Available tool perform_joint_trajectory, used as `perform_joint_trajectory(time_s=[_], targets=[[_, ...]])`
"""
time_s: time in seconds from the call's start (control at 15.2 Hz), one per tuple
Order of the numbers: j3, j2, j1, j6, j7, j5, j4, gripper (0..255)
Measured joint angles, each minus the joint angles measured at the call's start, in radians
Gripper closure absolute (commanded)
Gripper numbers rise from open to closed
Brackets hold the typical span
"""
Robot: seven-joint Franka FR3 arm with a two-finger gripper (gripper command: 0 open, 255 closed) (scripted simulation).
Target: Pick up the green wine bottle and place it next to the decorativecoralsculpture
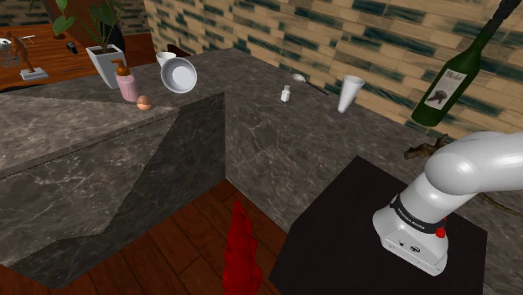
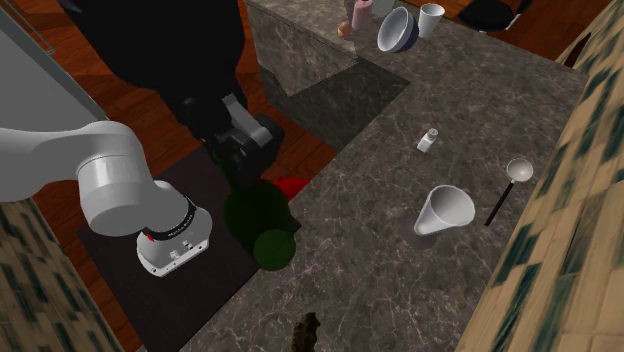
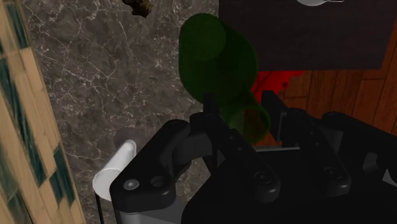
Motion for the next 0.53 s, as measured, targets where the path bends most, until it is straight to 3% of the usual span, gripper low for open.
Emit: perform_joint_trajectory(time_s=[0.53], targets=[[-0.013,-0.061,-0.014,0.092,0.019,-0.020,-0.152,255]])
